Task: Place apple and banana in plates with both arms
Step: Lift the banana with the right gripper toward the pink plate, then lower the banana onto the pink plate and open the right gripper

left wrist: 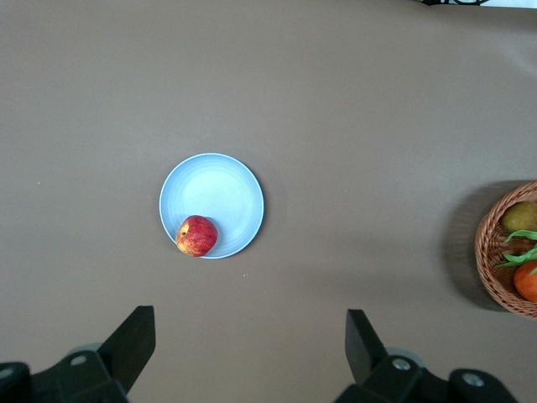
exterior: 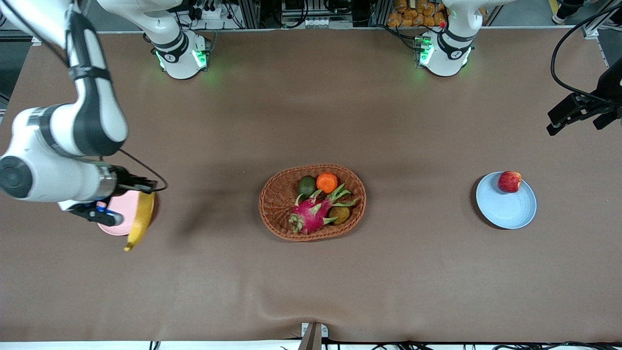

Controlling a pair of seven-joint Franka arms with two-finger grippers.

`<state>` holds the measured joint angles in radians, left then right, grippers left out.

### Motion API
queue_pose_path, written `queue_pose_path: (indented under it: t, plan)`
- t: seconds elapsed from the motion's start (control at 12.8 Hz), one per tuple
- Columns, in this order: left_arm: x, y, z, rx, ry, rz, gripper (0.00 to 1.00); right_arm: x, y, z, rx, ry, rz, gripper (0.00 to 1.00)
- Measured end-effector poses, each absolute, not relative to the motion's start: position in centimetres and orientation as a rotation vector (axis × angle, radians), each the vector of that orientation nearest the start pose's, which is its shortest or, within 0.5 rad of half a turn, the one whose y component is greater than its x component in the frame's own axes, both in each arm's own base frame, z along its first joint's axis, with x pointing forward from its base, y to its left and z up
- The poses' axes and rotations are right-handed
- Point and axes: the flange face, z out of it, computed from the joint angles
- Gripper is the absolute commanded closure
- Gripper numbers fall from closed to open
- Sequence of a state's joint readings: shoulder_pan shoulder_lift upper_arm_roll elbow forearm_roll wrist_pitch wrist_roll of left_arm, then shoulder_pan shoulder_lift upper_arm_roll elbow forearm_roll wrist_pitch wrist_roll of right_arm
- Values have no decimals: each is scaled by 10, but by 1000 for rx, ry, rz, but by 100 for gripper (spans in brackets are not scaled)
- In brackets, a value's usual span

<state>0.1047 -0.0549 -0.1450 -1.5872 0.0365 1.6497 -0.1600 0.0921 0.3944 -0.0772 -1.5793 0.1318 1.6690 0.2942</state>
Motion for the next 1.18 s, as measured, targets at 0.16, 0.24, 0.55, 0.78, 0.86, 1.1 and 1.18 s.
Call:
queue_pose_path:
  t: [0.16, 0.24, 0.55, 0.78, 0.86, 1.1, 1.18]
  plan:
    - [545, -22, 653, -3098, -180, -185, 0, 629, -13, 378, -3002, 442, 518, 100]
    - [545, -23, 653, -3098, -178, -183, 0, 626, -27, 371, -3003, 430, 537, 100]
    - [545, -24, 650, -3099, -175, -174, 0, 625, -71, 338, -3028, 305, 542, 100]
    - [545, -24, 649, -3099, -175, -171, 0, 624, -92, 309, -3010, 264, 582, 100]
    - [545, -24, 649, -3099, -174, -170, 0, 624, -92, 301, -3007, 261, 598, 66]
    - [545, -24, 649, -3099, -172, -170, 0, 624, -91, 291, -3002, 258, 619, 0]
    - [545, -24, 649, -3099, -168, -170, 0, 624, -93, 291, -3002, 262, 617, 0]
